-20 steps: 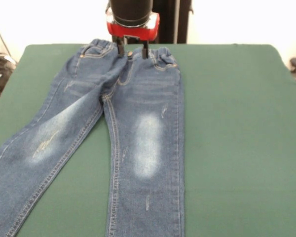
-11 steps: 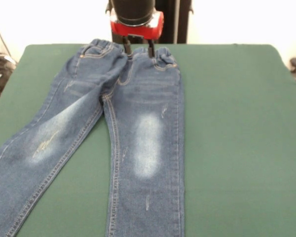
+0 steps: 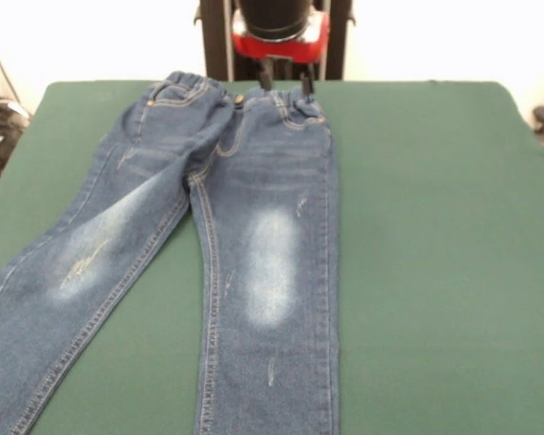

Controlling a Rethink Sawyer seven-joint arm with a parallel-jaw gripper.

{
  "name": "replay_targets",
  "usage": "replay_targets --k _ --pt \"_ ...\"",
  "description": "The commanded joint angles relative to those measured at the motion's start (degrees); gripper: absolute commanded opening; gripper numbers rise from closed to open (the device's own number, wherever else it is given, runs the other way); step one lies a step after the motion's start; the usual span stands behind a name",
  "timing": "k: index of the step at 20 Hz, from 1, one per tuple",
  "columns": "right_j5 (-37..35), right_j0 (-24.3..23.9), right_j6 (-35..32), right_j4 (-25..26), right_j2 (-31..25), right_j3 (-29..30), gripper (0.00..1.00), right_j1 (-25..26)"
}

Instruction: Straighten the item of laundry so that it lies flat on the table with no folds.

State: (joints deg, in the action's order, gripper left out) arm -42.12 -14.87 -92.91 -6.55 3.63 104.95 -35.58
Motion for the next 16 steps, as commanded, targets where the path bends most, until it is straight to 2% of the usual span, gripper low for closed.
replay_targets --k 1,5,11,16 --pt "5.5 5.9 -12.4 -2.2 -5.1 8.4 1.00 0.1" --pt "8.3 7.8 -12.0 -0.2 -3.5 9.1 1.00 0.4" --pt "18.3 8.1 -11.0 1.4 -2.8 11.4 1.00 1.0" --pt "25.8 8.1 -9.4 5.6 -1.4 12.4 1.00 1.5"
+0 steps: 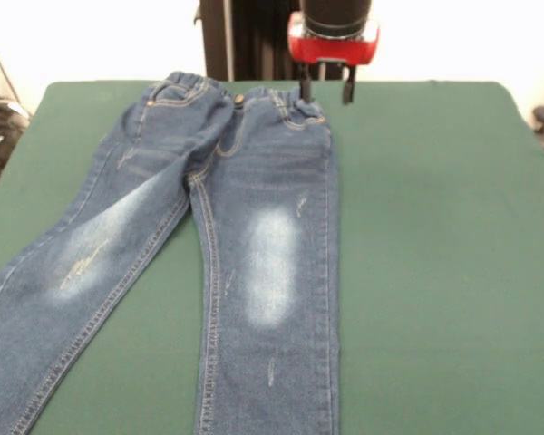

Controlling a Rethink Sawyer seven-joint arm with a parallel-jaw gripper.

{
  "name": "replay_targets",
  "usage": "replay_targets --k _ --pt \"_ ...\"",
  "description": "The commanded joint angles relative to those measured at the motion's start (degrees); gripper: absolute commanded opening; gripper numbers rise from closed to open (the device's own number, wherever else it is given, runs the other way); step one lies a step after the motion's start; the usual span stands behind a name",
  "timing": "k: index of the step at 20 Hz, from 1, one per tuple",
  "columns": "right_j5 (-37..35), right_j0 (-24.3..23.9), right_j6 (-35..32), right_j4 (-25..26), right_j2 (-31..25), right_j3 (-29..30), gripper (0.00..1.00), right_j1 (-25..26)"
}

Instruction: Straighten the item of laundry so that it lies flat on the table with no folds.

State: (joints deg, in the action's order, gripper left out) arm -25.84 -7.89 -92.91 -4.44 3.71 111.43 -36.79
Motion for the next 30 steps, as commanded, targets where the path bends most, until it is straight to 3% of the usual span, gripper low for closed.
replay_targets --k 1,6,13,30 --pt "11.0 0.7 -9.0 4.3 -1.5 6.3 1.00 3.0" --pt "12.5 -0.4 -7.8 7.0 -0.4 5.5 1.00 4.5" --pt "7.5 -0.7 -7.8 8.1 1.1 4.4 1.00 7.5" --pt "12.7 -7.4 -7.2 9.6 -3.4 3.6 1.00 15.9"
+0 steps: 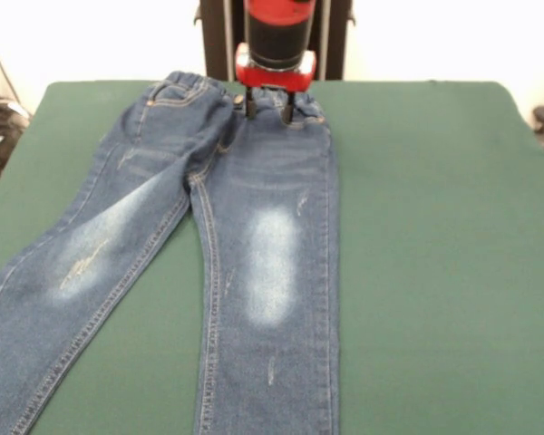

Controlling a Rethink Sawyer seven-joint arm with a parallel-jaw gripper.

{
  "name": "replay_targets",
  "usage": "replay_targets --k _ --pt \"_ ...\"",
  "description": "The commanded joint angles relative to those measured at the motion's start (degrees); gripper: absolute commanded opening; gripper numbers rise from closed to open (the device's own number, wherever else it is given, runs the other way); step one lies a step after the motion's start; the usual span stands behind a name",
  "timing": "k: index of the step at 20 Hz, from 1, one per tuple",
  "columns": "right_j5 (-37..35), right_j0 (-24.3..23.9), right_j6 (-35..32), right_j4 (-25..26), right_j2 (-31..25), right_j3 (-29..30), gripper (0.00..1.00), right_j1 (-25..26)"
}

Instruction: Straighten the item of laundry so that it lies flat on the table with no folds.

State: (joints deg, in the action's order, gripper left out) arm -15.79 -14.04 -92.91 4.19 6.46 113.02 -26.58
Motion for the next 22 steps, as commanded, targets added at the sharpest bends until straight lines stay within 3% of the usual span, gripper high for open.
replay_targets --k 1,9,14,15,22 --pt "2.9 -1.9 -7.1 1.0 -6.8 2.5 1.00 5.7" --pt "5.3 -8.7 -6.7 0.7 -13.0 4.8 1.00 8.4" --pt "5.8 -9.7 -6.6 1.6 -13.9 4.9 1.00 8.6" --pt "5.4 -9.8 -6.6 1.8 -13.9 4.4 0.00 8.6" --pt "5.7 -10.1 -7.3 1.7 -13.6 4.6 0.00 8.3"
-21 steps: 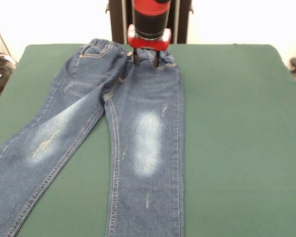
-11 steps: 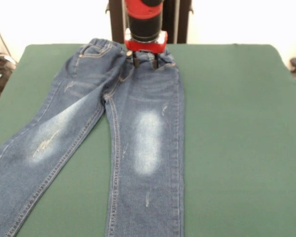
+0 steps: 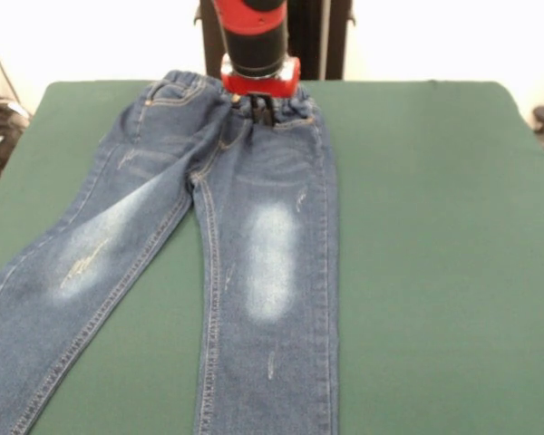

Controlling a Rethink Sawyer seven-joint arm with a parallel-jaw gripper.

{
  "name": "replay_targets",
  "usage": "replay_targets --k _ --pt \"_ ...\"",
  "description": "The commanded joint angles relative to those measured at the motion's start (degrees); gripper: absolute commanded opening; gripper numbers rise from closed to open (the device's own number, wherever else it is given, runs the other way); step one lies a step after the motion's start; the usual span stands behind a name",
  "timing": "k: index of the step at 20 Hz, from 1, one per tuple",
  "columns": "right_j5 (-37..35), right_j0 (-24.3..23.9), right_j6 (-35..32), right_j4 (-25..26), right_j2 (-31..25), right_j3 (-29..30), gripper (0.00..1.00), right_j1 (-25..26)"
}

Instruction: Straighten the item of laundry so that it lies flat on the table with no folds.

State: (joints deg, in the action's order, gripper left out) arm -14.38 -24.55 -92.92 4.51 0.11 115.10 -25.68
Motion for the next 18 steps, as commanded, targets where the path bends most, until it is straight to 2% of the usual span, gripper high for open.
replay_targets --k 1,7,10,15,18 --pt "4.1 0.5 -7.7 1.0 -7.2 2.7 0.00 7.1" --pt "0.9 1.8 -8.0 -0.5 -7.4 1.7 0.00 4.7" --pt "-0.1 3.0 -9.8 -1.9 -7.7 3.3 0.00 2.2" --pt "2.7 5.9 -14.2 -4.1 -8.6 7.0 0.00 1.0" --pt "2.9 6.7 -15.2 -5.4 -8.9 7.2 0.00 0.7"
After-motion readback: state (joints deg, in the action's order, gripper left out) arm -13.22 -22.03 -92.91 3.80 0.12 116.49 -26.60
